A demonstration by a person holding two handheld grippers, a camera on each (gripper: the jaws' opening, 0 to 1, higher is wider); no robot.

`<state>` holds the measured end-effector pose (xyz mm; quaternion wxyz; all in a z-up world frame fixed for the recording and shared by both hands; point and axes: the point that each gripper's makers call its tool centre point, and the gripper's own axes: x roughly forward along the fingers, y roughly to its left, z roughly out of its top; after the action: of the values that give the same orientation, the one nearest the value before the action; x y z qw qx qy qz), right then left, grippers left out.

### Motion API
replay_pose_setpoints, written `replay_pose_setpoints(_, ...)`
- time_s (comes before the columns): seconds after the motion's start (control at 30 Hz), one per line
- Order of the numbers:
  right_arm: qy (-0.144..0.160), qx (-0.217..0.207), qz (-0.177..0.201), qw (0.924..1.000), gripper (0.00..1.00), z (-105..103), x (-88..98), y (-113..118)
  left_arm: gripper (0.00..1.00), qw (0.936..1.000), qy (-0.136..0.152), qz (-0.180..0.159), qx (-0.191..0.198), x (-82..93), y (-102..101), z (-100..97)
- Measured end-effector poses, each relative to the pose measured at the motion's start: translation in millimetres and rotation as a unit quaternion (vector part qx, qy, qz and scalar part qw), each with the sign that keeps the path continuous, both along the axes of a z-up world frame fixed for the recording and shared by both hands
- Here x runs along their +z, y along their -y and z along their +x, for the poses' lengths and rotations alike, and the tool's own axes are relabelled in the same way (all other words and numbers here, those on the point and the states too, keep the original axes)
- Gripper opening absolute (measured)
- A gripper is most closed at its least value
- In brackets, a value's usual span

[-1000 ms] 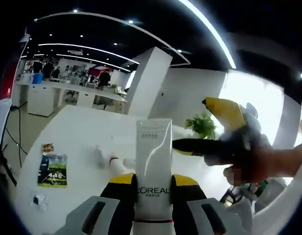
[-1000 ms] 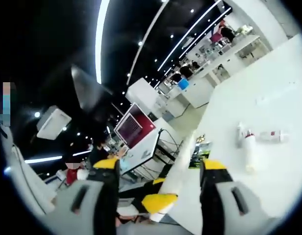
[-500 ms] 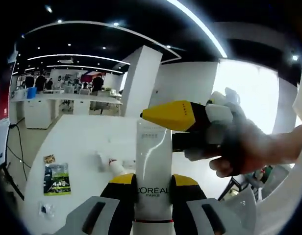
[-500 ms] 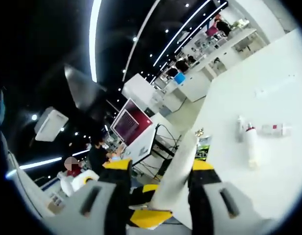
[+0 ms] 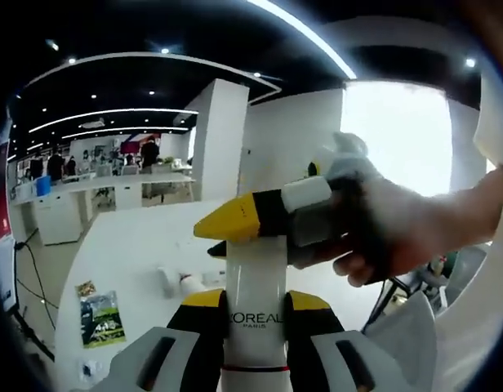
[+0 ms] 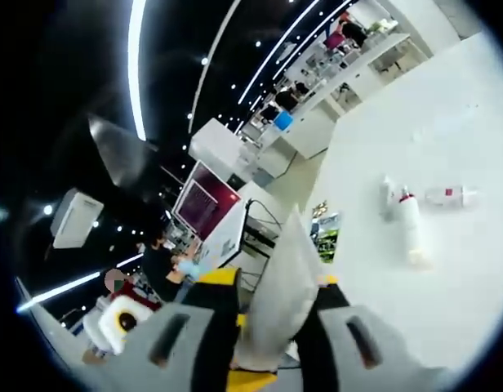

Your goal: Arrange the skincare products in the storage area until every visible bottle or jar stands upright without overlapping.

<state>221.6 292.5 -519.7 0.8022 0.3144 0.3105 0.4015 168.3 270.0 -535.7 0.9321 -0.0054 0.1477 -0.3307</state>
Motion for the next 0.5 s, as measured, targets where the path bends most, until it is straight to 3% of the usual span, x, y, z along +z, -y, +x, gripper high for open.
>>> replay_pose_setpoints(0.23,-0.018,-0.015,-0.001,0.9997,0.20,1,-8.3,6,0.28,0.9999,0.002,0.005,-0.013,-3.2,6,-4.3)
replay_pose_setpoints(0.5,0.014,-0.004,-0.012,0.9998,0.15,-4,-0.9,9,0.30,0.9995,0.018,-0.001,-0.025,-7.3,11,-4.8)
